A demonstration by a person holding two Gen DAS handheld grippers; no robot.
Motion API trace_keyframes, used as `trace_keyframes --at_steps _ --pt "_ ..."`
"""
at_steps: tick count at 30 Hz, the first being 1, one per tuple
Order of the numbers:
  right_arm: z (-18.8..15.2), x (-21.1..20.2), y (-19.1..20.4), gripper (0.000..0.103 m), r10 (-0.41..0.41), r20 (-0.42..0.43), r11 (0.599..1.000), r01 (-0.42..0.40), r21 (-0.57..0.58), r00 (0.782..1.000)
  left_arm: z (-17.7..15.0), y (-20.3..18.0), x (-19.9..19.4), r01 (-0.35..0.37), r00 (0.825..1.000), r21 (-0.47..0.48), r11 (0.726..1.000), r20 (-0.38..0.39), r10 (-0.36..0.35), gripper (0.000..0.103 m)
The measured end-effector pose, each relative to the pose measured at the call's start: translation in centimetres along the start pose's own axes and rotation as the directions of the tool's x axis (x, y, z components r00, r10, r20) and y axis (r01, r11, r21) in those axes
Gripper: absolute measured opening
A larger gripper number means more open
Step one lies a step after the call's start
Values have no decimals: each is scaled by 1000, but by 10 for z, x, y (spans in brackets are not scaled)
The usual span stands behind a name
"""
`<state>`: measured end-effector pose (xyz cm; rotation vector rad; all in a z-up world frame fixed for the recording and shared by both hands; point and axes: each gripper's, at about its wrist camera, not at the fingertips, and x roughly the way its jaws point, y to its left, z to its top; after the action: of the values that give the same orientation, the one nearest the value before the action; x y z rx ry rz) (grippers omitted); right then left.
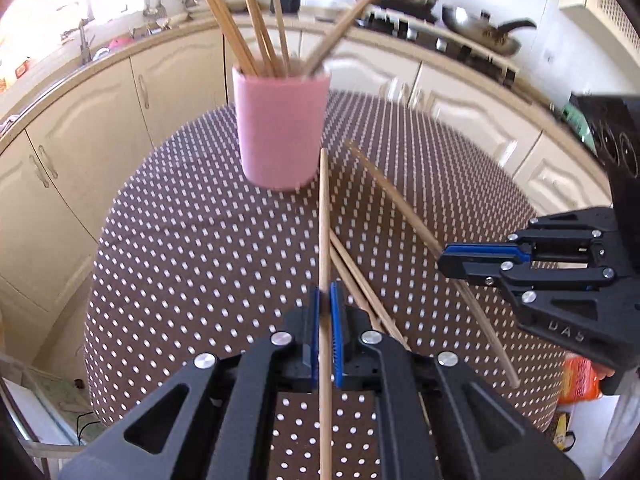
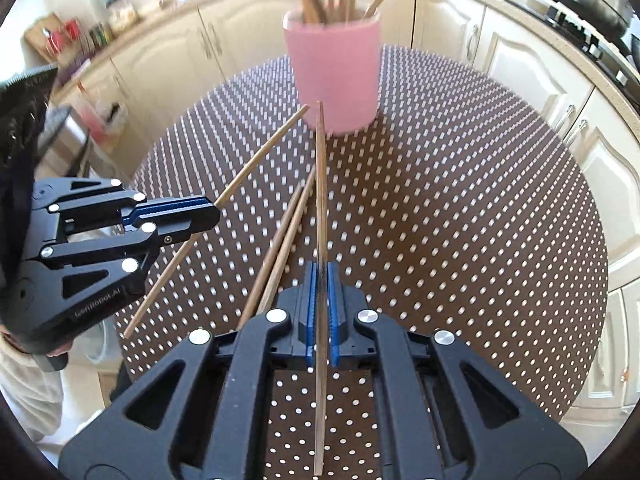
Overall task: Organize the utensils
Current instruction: 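Lift both held chopsticks up over the pink cup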
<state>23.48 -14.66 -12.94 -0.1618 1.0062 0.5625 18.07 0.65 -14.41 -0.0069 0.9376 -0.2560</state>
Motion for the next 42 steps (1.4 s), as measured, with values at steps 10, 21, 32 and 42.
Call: trace_keyframes --at_steps 10,21,32,42 --pt "10 -57 -18 6 59 285 994 -83 76 957 24 20 -43 78 970 -79 994 234 -58 6" --pt "63 -82 -27 6 15 538 986 -100 130 843 71 56 -64 177 834 -195 965 551 -42 6" --pt "117 -80 -47 6 -54 726 986 -79 148 685 156 50 -41 199 727 -192 961 687 -13 6" --pt "144 -61 -48 6 -56 800 986 -93 139 597 187 46 -9 140 683 -186 972 729 41 6"
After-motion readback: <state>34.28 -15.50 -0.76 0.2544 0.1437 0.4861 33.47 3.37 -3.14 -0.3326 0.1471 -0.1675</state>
